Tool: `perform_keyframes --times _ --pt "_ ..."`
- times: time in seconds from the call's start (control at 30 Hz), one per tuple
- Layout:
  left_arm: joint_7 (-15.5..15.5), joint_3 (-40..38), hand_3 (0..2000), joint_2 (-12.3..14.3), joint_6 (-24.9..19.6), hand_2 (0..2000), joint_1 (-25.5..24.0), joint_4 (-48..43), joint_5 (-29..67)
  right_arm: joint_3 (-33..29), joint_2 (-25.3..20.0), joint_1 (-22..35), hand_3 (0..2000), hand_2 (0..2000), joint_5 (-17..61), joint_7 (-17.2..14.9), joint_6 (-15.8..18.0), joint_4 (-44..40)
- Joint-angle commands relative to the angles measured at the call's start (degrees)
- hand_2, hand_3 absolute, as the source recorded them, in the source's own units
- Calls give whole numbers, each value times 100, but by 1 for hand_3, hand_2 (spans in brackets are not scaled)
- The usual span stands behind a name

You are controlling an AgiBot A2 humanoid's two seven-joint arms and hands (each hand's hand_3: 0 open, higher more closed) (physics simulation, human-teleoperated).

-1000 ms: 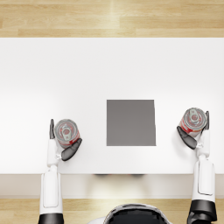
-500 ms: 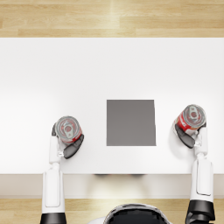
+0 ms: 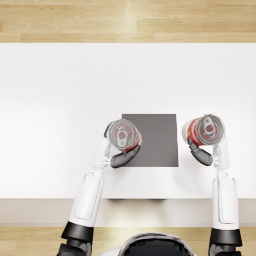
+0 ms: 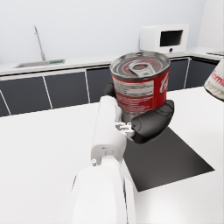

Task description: Pick up the red can on the left and place it in the middle, then pick up the red can on the right and place it on top of the can in the middle

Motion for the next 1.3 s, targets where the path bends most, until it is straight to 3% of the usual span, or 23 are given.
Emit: perform_keyframes --times 0.03,0.2,0.5,0.53,0.57,0.6,0.63,0.67,0.83,0.87,0.9,0.93,1.0,1.03,1.1,1.2,1.23,1.27,1.3 --pt "0 388 1520 259 1 2000 536 530 0 -3 -33 210 1520 2000 0 4 -1 208" --pt "2 625 1520 377 -11 2000 659 1072 0 7 -78 226 1520 2000 -1 6 8 291" --pt "4 834 1520 572 -27 2000 855 2220 -852 108 -159 246 1520 2000 -1 6 -3 441" --pt "-266 857 1520 597 -61 2000 883 2376 -864 77 -167 255 1520 2000 -1 4 0 448" --pt "-754 871 1520 606 -383 2000 884 2489 -872 86 -174 245 1520 2000 -1 5 3 490" --pt "-1111 2350 1520 -69 -623 2000 1345 2668 -879 74 -181 233 1520 2000 -1 3 0 529" --pt "-1366 1272 1520 458 -799 2000 1015 2751 -890 81 -188 234 1520 2000 -1 0 3 580" --pt "-1542 1295 1520 473 -956 2000 1025 2811 -885 109 -201 267 1520 2000 -1 3 1 614" --pt "-1903 1370 1520 594 -872 2000 1102 3177 -891 240 -268 432 1520 2000 -1 5 13 842" --pt "-1926 2529 1520 164 -854 2000 1465 3285 -892 248 -278 437 1520 2000 -1 2 14 888" --pt "-1945 1628 1193 509 -844 639 1200 3302 -896 276 -285 425 1520 2000 -1 2 28 964" --pt "-1947 1623 867 508 -881 0 1174 3288 -889 305 -292 413 1520 2000 -1 5 28 1039" --pt "-1955 1531 213 505 -867 0 1117 3223 -892 367 -308 400 1520 2000 -1 5 32 1150" --pt "-1960 1500 0 465 -766 0 1025 3034 -893 441 -326 436 1520 2000 -2 9 33 1167" --pt "-1963 1408 0 369 -643 0 814 2486 -896 597 -375 534 1520 2000 -1 3 33 1244" --pt "-1783 1112 0 -67 -469 0 39 569 -897 852 -489 742 1520 2000 -1 3 33 1227" --pt "-1554 876 0 -281 -290 0 -336 -296 -897 908 -535 829 1520 2000 -1 5 43 1214" --pt "-1124 569 0 -456 -161 0 -666 -1030 -897 962 -584 916 1520 2000 -1 7 64 1197" --pt "-799 273 0 -549 -69 0 -876 -1477 -897 980 -620 982 1520 2000 -1 -250 98 1178"
